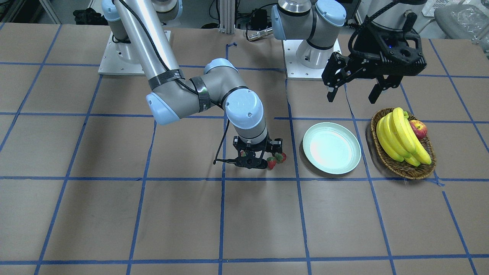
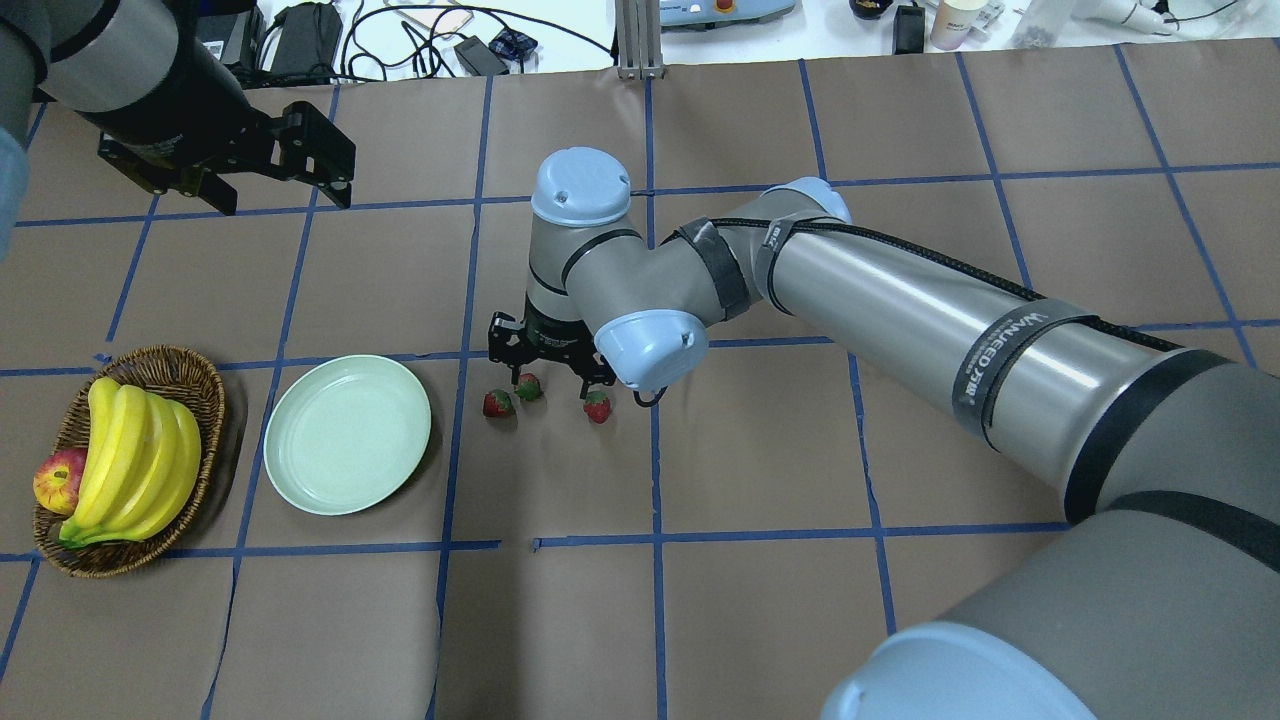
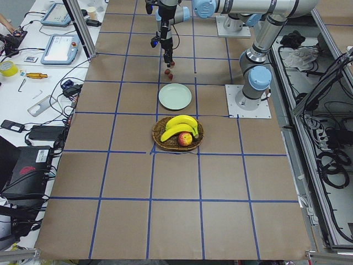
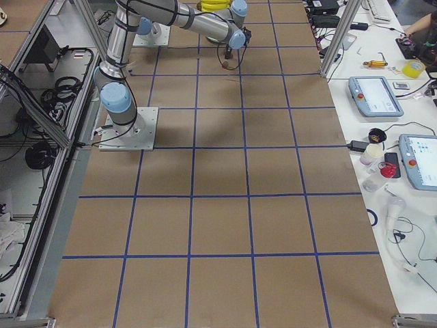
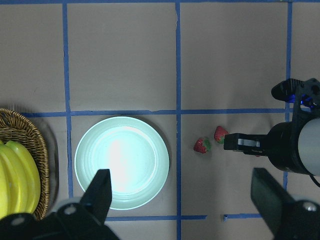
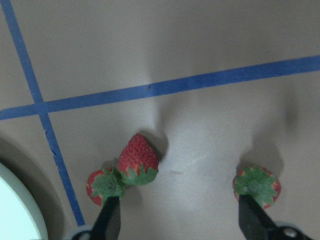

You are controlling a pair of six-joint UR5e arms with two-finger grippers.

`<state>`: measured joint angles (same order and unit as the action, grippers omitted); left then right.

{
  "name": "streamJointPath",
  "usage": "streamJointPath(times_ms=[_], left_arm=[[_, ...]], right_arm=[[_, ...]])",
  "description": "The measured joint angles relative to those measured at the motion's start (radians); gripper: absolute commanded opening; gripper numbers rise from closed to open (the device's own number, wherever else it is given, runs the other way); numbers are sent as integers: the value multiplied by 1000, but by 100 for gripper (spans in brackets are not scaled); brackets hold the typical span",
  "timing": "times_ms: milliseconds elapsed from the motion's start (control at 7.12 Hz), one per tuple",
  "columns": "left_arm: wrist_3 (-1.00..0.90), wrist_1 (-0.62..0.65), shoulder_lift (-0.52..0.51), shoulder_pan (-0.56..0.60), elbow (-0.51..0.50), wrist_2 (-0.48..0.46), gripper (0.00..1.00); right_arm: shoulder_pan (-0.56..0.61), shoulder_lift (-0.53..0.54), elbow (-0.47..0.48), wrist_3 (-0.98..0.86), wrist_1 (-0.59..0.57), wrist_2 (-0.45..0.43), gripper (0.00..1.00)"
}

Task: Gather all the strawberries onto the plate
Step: 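Carry the strawberry toward the plate and release it beside the others, then raise the right arm away while the left gripper reaches toward the strawberries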

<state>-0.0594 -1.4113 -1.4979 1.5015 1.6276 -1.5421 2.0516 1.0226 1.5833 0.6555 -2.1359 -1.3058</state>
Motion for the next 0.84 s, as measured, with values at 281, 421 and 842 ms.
streamJointPath(times_ms=[281, 421, 842], left_arm=[[-7, 25, -21, 5, 83, 4, 100], [-22, 73, -39, 10, 149, 7, 98], [-203, 191, -135, 74, 277, 3, 93]], right_arm=[[-58, 93, 10, -46, 123, -118, 100], [-124, 149, 26, -95, 190, -161, 100], [-352, 353, 109, -353, 285, -250, 100]])
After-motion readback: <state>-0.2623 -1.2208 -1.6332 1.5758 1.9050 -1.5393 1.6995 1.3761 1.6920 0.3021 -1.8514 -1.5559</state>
